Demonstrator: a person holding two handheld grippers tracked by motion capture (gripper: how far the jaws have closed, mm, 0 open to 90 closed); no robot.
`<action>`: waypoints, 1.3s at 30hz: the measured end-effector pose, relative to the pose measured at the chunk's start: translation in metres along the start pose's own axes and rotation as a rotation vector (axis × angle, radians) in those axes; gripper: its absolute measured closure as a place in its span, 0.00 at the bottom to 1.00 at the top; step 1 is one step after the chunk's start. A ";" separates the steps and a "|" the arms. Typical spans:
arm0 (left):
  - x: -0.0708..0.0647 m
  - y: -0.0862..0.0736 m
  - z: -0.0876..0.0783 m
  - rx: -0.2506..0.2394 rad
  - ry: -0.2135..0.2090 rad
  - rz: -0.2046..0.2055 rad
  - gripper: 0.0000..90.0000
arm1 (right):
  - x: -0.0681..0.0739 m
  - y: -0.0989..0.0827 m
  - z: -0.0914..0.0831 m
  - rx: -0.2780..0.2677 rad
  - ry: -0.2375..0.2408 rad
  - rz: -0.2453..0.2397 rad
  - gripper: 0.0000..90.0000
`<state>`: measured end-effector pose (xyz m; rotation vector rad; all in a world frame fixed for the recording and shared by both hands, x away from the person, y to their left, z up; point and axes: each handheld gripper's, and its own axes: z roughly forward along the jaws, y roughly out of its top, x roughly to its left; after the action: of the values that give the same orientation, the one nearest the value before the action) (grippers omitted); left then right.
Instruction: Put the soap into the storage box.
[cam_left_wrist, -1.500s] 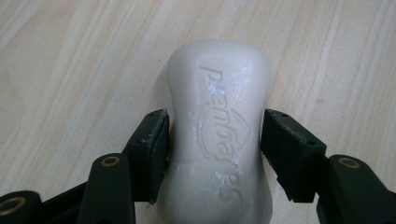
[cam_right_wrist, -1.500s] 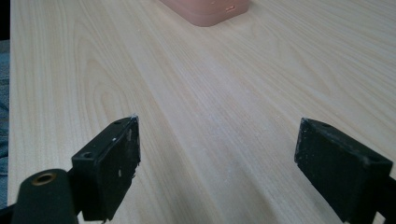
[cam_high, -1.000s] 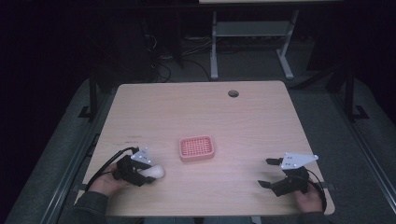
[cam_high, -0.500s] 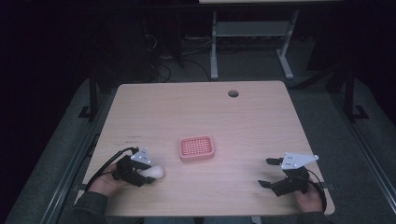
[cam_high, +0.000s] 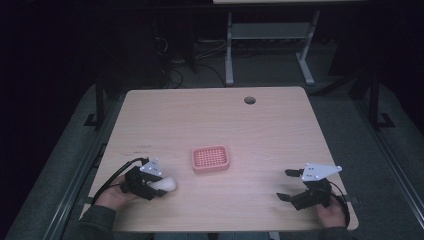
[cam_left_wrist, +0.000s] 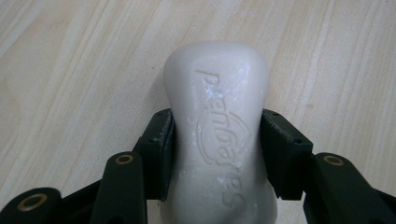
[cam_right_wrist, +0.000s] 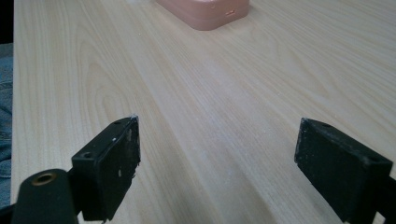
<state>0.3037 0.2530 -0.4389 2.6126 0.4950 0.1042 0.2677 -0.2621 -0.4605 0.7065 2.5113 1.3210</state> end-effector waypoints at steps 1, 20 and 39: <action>-0.001 0.000 0.000 -0.007 0.000 -0.008 0.55 | 0.000 0.000 0.000 0.000 0.000 0.001 0.15; 0.003 0.011 -0.010 -0.013 -0.005 0.007 0.55 | 0.002 -0.002 -0.003 -0.001 -0.008 0.027 0.15; 0.009 0.048 -0.008 0.008 -0.012 0.055 0.55 | 0.002 -0.003 -0.004 -0.010 -0.008 0.026 0.15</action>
<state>0.3263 0.2204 -0.4090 2.6337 0.4211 0.1049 0.2637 -0.2658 -0.4605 0.7429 2.4959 1.3354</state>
